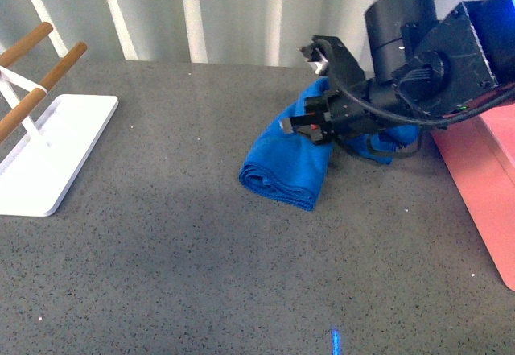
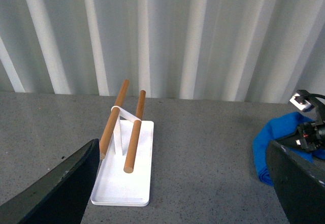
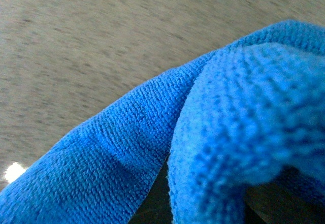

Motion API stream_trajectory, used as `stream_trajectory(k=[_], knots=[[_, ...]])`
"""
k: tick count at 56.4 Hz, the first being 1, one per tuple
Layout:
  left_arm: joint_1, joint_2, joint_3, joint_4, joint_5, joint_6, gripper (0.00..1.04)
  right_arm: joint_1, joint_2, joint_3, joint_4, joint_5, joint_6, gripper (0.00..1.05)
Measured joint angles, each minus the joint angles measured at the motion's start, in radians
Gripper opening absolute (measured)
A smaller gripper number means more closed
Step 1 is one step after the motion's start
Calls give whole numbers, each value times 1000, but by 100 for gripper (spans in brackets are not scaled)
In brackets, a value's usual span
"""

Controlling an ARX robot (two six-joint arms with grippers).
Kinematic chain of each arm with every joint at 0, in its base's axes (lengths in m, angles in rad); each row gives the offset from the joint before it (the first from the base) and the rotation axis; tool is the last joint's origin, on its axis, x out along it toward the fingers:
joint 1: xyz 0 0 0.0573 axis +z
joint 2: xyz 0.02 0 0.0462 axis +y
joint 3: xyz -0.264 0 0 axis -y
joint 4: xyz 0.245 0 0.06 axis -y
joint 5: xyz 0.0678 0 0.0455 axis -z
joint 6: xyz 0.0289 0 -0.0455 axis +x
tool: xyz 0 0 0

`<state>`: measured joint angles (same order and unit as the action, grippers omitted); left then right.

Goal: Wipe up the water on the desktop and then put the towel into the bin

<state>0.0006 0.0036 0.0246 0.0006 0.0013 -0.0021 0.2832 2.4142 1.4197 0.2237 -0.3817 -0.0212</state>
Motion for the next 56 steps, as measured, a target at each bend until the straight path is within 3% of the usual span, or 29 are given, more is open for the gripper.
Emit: stream_trajectory(k=[15,27,35,41,56], knots=[[0,0,0,0,0,0,98,88,-52,-64,-70,-138,-55,3],[0,0,0,0,0,0,98,90,-149,-246,-165,-150,-167,3],[0,0,0,0,0,0,98,51,-255,-382,-237,-120,-371,3],[0,0,0,0,0,0,98,-28,-333,-423,-297,-113,-515,3],[0,0,0,0,0,0,98,-132,-404,-398,-355,-81,-631,3]])
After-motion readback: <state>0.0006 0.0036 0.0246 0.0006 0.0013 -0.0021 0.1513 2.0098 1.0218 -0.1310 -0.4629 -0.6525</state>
